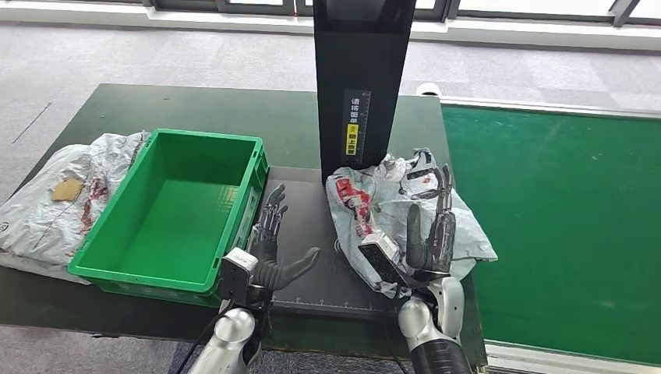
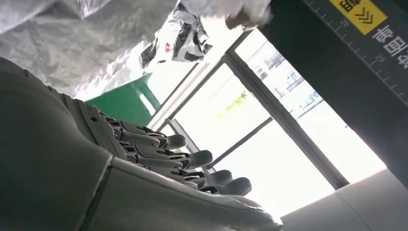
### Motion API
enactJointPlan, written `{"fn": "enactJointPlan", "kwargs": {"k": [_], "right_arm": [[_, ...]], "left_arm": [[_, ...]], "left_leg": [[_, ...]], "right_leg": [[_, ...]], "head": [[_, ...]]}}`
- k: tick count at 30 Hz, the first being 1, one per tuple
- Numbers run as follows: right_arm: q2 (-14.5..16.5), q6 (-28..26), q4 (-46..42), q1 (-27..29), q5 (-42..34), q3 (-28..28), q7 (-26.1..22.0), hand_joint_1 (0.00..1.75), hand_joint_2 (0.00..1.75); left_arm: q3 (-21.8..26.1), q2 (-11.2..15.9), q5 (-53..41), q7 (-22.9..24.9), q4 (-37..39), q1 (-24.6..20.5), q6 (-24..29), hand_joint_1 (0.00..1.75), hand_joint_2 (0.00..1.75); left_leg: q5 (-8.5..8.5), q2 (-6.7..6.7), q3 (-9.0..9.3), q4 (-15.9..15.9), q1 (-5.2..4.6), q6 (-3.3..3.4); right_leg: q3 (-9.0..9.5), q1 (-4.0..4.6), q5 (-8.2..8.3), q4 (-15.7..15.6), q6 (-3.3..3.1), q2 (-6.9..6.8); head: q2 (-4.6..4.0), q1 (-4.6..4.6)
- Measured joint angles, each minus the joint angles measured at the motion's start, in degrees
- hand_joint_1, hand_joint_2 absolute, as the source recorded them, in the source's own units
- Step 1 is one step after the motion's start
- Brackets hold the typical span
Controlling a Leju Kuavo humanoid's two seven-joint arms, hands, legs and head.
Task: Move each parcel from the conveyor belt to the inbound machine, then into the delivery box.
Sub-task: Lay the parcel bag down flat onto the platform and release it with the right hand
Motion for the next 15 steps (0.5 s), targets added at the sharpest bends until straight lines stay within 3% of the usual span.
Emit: {"fn": "enactJointPlan", "kwargs": {"k": [15], "right_arm": [[-0.2, 1.09, 3.43, -0.38, -2.1, -0.62, 4.54, 0.0, 0.0]], "left_arm": [[0.0, -0.06, 0.35, 0.0, 1.9, -0.25, -0.62, 0.0, 1.75]], "left_leg": [[0.0, 0.0, 0.0, 0.0, 0.0, 0.0]], "right_leg": [[0.0, 0.0, 0.0, 0.0, 0.0, 0.01]], "head": [[0.0, 0.0]]}}
